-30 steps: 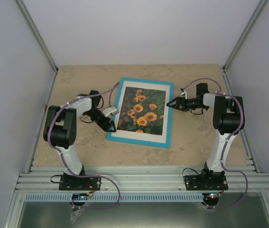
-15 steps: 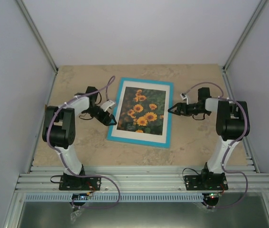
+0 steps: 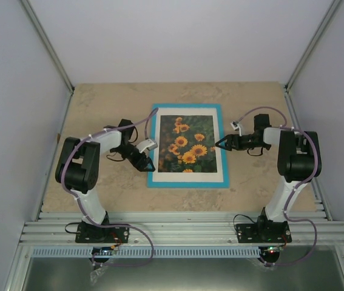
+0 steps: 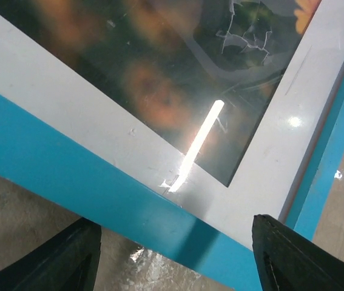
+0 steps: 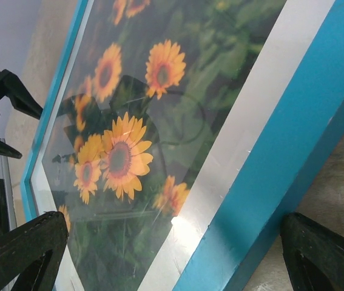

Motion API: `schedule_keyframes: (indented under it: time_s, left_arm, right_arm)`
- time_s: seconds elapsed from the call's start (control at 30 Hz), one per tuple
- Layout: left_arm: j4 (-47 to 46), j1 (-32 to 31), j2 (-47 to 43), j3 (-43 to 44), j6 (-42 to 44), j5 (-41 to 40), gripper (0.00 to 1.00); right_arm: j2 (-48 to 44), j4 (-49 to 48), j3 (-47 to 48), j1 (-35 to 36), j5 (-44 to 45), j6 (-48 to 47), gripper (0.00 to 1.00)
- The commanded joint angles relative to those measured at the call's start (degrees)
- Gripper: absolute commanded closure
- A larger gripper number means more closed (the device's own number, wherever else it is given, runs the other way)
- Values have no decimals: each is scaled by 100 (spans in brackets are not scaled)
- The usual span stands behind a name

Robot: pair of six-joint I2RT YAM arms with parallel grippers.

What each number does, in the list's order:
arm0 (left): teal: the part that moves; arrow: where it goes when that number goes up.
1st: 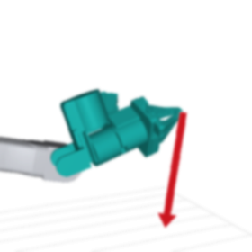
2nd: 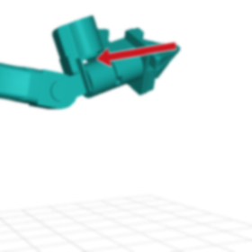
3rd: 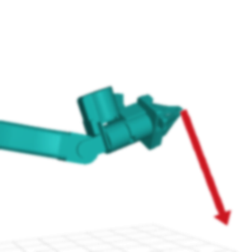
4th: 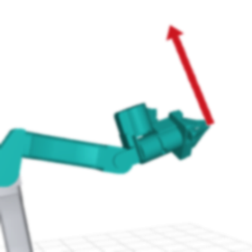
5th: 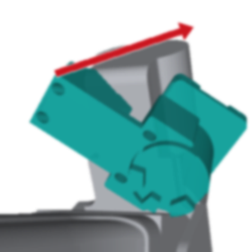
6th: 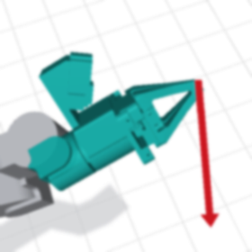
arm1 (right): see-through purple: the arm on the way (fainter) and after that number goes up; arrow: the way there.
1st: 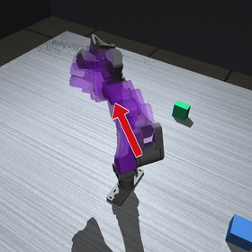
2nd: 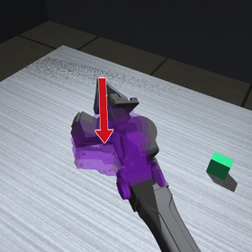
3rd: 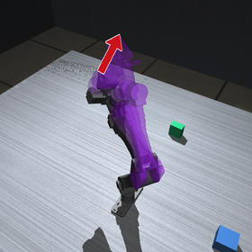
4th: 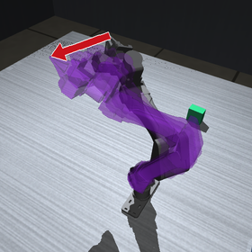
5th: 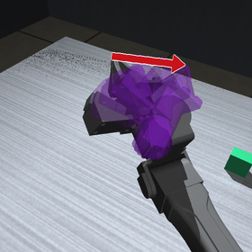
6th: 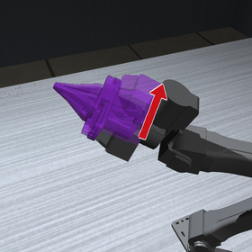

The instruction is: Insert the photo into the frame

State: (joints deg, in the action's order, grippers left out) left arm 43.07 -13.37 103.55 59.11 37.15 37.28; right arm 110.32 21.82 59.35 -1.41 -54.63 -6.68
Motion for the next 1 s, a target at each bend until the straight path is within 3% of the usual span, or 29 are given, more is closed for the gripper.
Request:
schedule_keyframes:
  time_s: [0.0, 0.1, 0.2, 0.43, 0.73, 0.8, 0.97]
  left_arm:
    - [1, -22, -125, -100, 0, 39, 29]
    - [-54, 89, -223, 24, -221, 37, 23]
    - [-103, 438, -347, 323, -497, -31, 2]
    - [-212, 1037, -515, 1806, -1227, -925, 1]
    - [1259, 1802, 1061, 5070, -2351, -1380, 1]
    - [1201, 2040, 1193, 5063, -2652, -1252, 0]
    - [482, 2198, 869, 4111, -3127, -1468, 1]
  right_arm:
    - [115, 553, -238, 9, 582, -54, 3]
    - [40, 625, -204, 9, 608, -96, 3]
    - [-161, 748, -44, -97, 728, -202, 3]
    - [-717, 983, 569, -695, 971, -598, 2]
    - [-1664, 1045, 1221, -1569, 1113, -1128, 2]
    - [-1928, 934, 1087, -1751, 1222, -1220, 2]
    - [-2570, 545, 405, -2019, 1432, -1254, 2]
